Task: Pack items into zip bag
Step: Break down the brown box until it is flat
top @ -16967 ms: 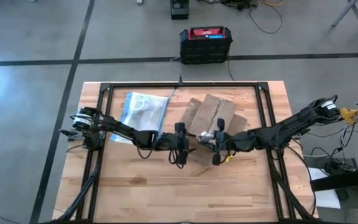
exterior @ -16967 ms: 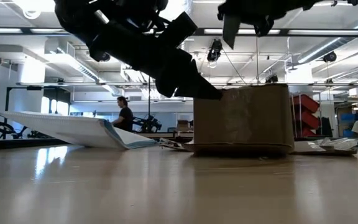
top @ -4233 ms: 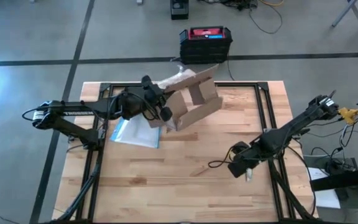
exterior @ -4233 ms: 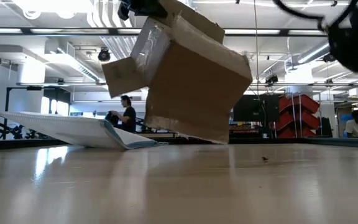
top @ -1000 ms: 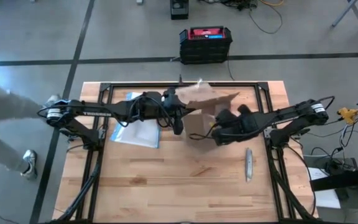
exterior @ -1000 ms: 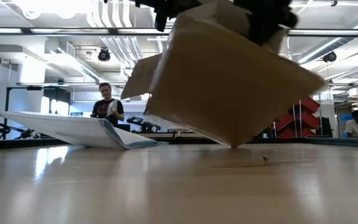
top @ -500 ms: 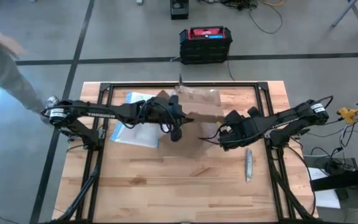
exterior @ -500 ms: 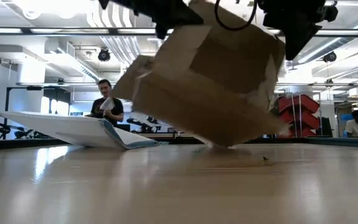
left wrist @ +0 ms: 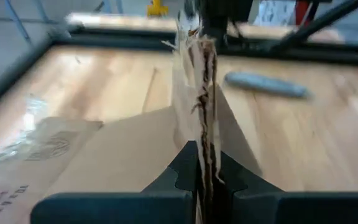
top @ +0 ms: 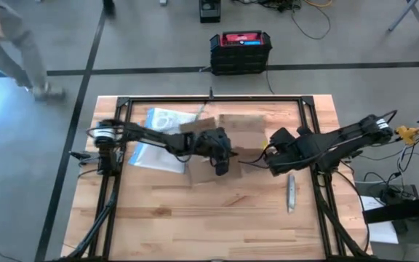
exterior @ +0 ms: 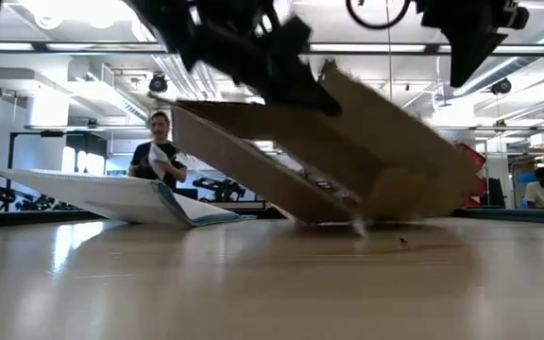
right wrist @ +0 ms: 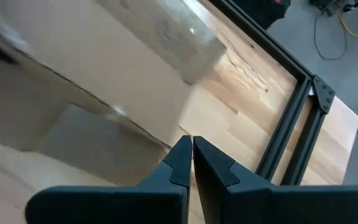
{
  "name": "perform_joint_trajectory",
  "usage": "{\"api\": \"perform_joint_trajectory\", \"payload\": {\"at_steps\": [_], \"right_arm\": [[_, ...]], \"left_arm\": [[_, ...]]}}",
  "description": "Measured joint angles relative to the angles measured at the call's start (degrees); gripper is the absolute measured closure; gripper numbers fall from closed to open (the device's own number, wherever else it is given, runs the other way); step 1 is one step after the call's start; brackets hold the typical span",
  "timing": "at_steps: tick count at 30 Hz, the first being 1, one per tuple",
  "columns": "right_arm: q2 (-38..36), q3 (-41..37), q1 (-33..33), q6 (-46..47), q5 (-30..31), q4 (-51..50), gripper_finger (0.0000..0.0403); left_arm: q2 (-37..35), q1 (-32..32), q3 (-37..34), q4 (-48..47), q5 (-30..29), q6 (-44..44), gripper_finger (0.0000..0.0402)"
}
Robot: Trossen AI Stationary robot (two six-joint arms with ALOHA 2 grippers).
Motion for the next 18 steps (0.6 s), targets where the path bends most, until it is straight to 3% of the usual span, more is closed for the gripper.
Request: {"api": "perform_joint_trajectory", "payload": {"at_steps": [6, 9, 13, 18], "right_arm": [[-1.60, 0.00, 0.00, -0.36, 0.09, 0.50, 0.0403], [-1.47, 0.00, 0.00, -0.39, -0.09, 0.92, 0.0403], [-1.30, -0.07, -0.02, -0.94, -0.74, 1.15, 0.0403], [-2.53, -0.09, -0.02, -4.67, -0.68, 1.02, 0.0403]], "left_arm": [[10.47, 2.55, 16.72, -4.35, -0.18, 3.61, 0.0402], [15.44, 3.03, 26.75, -12.12, 0.03, 6.02, 0.0401], [21.09, 3.04, 39.57, -26.01, 6.47, 13.77, 0.0394], [26.62, 3.13, 50.49, -40.24, 7.51, 17.15, 0.0369]]}}
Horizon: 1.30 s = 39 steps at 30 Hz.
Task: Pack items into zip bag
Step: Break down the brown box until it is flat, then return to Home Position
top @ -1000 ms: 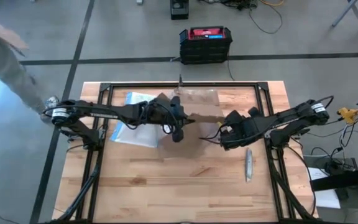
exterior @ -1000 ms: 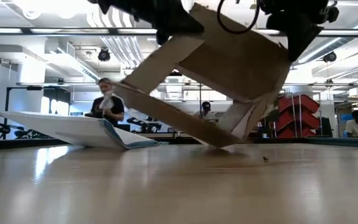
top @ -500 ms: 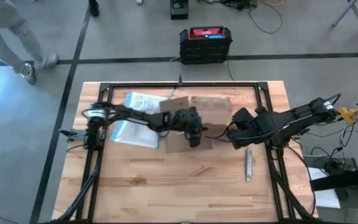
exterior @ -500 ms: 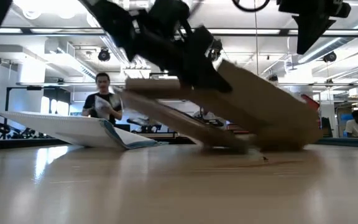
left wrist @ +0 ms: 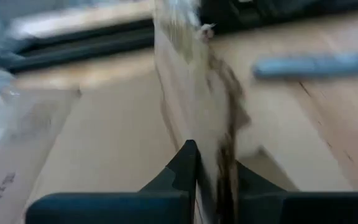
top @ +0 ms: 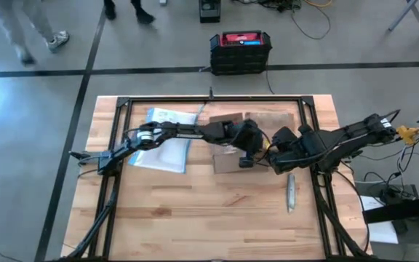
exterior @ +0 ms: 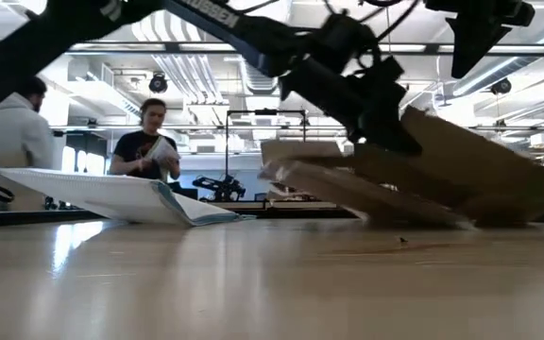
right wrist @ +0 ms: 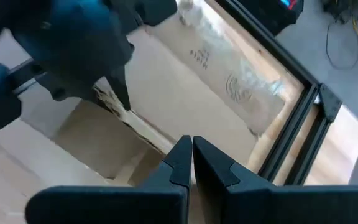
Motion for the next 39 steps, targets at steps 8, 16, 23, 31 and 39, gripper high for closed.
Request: {"api": "perform_joint_trajectory", "payload": {"at_steps": [8, 16, 23, 31, 39], "right_arm": [[-6.63, -1.20, -1.03, -4.11, 0.52, -0.17, 0.0403], [-17.57, -7.47, -1.00, -10.57, 0.69, 7.72, 0.0403], [-29.67, -25.60, -1.02, -27.23, -2.58, 36.87, 0.0403], [-37.11, -43.60, -1.08, -33.39, -14.32, 58.51, 0.0403], [-41.28, -52.21, -3.56, -33.38, -15.71, 60.51, 0.0403]], "left_arm": [[-1.33, 1.22, 4.56, -10.17, -0.08, 1.24, 0.0315], [-10.67, 1.20, 2.50, -17.21, 0.88, 0.54, 0.0278], [-21.29, 1.04, -8.46, -4.85, 3.88, -5.55, 0.0284], [-36.25, 2.63, -38.30, 27.83, 3.93, -24.07, 0.0306], [-48.53, 4.37, -61.47, 39.95, -14.63, -35.76, 0.0325]]}}
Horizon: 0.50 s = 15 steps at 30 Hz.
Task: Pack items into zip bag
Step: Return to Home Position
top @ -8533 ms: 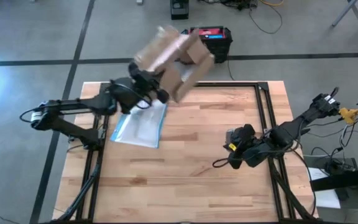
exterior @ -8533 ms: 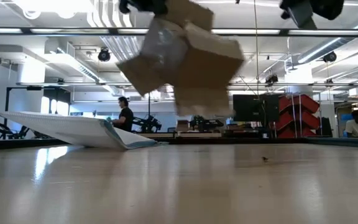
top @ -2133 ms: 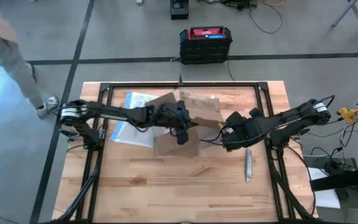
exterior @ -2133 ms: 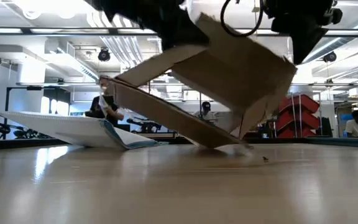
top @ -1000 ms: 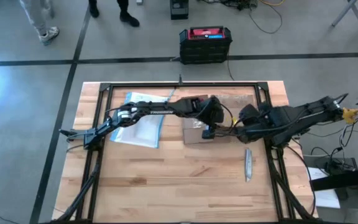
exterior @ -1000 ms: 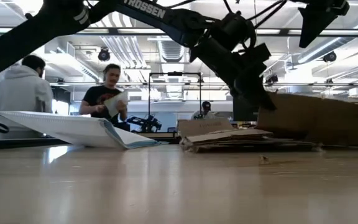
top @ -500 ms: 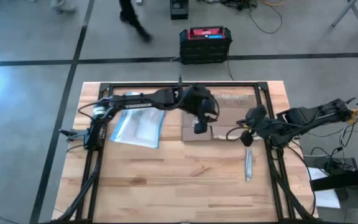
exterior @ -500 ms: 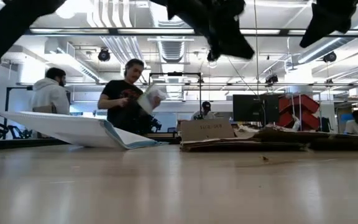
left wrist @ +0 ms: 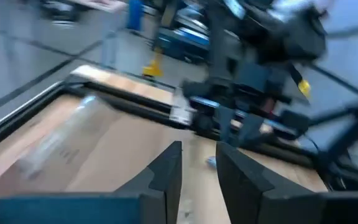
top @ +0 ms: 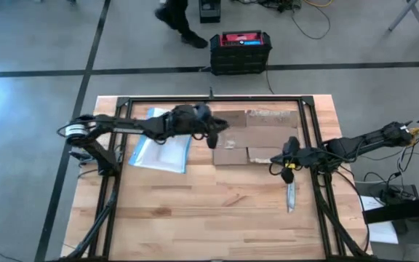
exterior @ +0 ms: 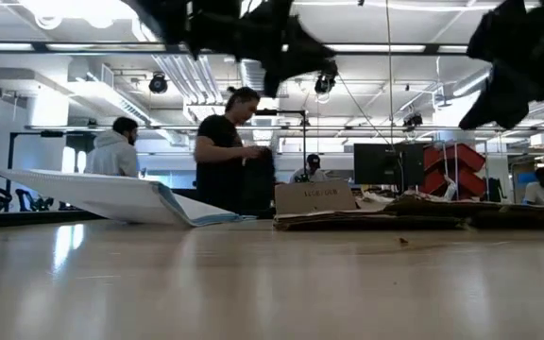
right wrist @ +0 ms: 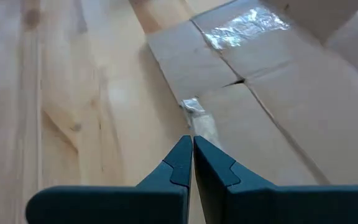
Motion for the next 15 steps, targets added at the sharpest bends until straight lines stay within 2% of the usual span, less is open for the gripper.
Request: {"api": "perform_joint_trajectory", "payload": {"at_steps": [2, 4, 7, 11, 15], "right_arm": [[-0.72, -1.87, -0.92, -0.75, -3.30, 3.26, 0.0403], [-1.30, -3.91, -1.74, -2.36, -6.73, 6.97, 0.0403], [-1.64, -7.52, -3.08, -5.82, -10.76, 14.71, 0.0403], [-1.60, -13.36, -5.67, -9.15, -16.26, 24.72, 0.0403], [-1.63, -18.07, -8.67, -8.92, -19.96, 29.45, 0.0403]], "left_arm": [[-2.38, 0.04, -3.27, -2.19, -5.84, 0.56, 0.0325], [-4.09, 0.08, -6.00, -3.91, -8.21, 1.14, 0.0325], [-7.04, 0.07, -8.89, -4.29, -9.20, 3.81, 0.0325], [-9.68, -0.25, -11.02, -4.41, -9.05, 0.68, 0.0325], [-15.24, -1.48, -14.11, -2.46, -8.48, 3.66, 0.0325]]}}
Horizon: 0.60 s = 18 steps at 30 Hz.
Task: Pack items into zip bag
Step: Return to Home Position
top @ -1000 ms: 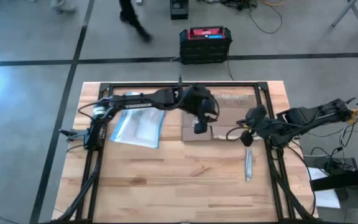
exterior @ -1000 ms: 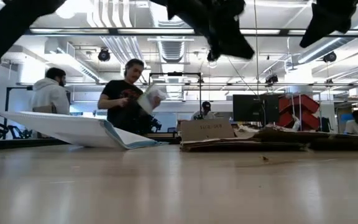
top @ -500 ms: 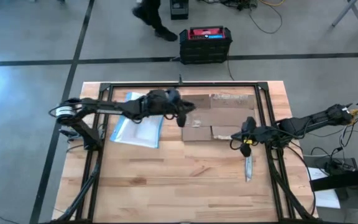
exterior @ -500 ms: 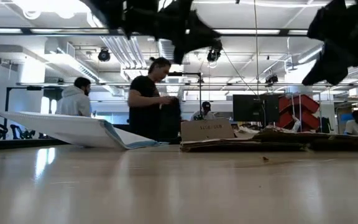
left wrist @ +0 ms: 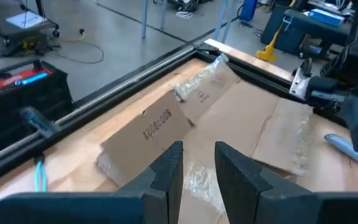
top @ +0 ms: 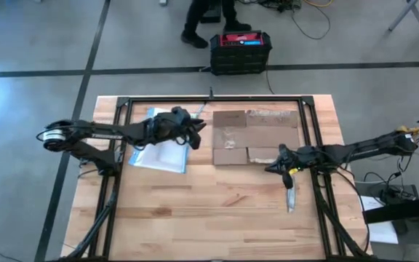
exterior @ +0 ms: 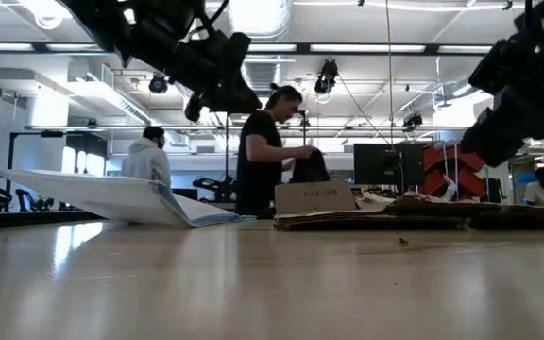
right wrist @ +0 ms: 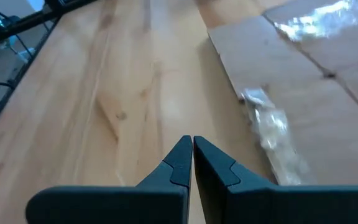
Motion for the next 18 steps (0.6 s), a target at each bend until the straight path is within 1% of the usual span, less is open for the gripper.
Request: {"api": "perform_joint_trajectory", "payload": {"at_steps": [4, 8, 11, 16, 18], "right_arm": [[-1.00, -0.93, -1.45, -1.65, -4.26, 0.36, 0.0403], [-3.61, -0.93, -1.70, -4.53, -6.07, 0.45, 0.0403], [-6.87, -0.93, -1.72, -4.90, -7.87, 0.53, 0.0403], [-14.63, -0.93, -1.70, -0.58, -16.11, 2.09, 0.0403], [-17.81, -0.93, -1.68, 2.20, -16.73, 2.06, 0.0403]], "left_arm": [[-7.31, -0.90, -5.42, 2.31, -0.04, 3.94, 0.0325], [-16.53, -0.91, -11.33, 5.67, -0.07, 3.88, 0.0326], [-22.79, -1.00, -16.12, 5.16, 0.02, 2.07, 0.0326], [-33.00, -1.88, -23.24, 4.90, 1.77, -1.96, 0.0326], [-36.76, -2.36, -26.00, 3.76, 1.88, -3.27, 0.0326]]}}
